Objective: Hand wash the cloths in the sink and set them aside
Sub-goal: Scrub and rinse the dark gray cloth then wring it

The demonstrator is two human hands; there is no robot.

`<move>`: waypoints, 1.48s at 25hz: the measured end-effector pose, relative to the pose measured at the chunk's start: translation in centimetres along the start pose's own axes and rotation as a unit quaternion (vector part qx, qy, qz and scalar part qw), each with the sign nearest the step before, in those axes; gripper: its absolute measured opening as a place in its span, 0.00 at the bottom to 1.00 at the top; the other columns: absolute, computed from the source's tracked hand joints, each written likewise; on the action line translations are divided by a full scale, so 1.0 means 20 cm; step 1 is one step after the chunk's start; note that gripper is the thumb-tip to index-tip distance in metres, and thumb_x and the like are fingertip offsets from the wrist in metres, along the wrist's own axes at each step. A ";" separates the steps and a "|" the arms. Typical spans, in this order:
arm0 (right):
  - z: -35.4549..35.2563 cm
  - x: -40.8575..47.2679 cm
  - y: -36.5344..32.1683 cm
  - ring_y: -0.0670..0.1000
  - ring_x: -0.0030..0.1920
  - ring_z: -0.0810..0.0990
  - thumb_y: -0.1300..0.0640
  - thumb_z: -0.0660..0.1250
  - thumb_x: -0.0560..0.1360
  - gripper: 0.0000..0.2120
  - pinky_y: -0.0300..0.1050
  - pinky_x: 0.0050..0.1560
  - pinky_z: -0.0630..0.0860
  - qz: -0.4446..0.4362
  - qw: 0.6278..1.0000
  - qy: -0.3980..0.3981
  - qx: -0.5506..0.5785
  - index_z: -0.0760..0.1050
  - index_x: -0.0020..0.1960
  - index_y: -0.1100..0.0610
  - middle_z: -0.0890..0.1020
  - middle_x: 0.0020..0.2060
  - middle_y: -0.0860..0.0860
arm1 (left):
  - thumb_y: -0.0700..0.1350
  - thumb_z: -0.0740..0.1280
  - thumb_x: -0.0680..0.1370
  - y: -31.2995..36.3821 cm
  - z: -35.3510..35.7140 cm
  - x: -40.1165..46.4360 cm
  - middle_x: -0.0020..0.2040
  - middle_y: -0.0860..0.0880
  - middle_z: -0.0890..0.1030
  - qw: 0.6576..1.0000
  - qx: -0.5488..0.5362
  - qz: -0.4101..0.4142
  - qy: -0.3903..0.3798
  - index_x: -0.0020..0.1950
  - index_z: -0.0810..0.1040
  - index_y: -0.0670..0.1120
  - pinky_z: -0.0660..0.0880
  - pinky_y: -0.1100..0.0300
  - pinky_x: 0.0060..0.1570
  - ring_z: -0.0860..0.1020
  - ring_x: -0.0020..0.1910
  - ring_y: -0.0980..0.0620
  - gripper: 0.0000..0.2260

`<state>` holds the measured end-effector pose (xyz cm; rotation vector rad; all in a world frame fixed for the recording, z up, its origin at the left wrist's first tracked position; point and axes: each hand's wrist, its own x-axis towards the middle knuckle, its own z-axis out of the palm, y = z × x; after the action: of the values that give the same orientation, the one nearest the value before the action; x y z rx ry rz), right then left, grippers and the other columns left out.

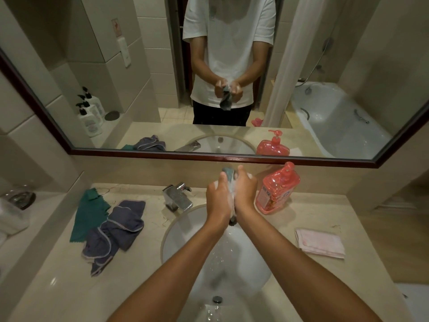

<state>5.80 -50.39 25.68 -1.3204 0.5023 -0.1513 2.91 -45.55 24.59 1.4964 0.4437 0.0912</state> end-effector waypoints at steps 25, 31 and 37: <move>-0.13 0.09 0.00 0.52 0.34 0.84 0.45 0.60 0.82 0.25 0.44 0.39 0.80 0.219 0.950 -0.172 0.139 0.83 0.33 0.57 0.83 0.35 0.55 | 0.47 0.61 0.84 0.10 -0.12 0.03 0.46 0.42 0.86 0.964 -0.122 -0.090 -0.217 0.53 0.82 0.37 0.81 0.59 0.42 0.85 0.45 0.47 0.15; -0.14 0.05 0.00 0.48 0.31 0.74 0.59 0.66 0.79 0.10 0.42 0.35 0.72 0.107 0.988 -0.075 0.086 0.78 0.40 0.57 0.75 0.31 0.50 | 0.50 0.60 0.84 0.05 -0.15 0.13 0.40 0.41 0.76 0.998 -0.005 -0.045 -0.039 0.44 0.75 0.40 0.73 0.54 0.41 0.77 0.39 0.46 0.16; -0.10 -0.02 -0.03 0.44 0.25 0.65 0.61 0.60 0.82 0.17 0.36 0.28 0.66 -0.025 0.967 -0.184 0.176 0.72 0.34 0.57 0.68 0.25 0.49 | 0.46 0.61 0.85 0.03 -0.14 0.13 0.43 0.44 0.83 0.994 -0.054 -0.005 -0.090 0.49 0.81 0.43 0.78 0.54 0.47 0.81 0.43 0.48 0.12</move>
<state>4.71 -52.17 26.06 -0.9816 0.1160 -0.0322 4.42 -42.04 24.66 1.3828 0.2963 -0.0269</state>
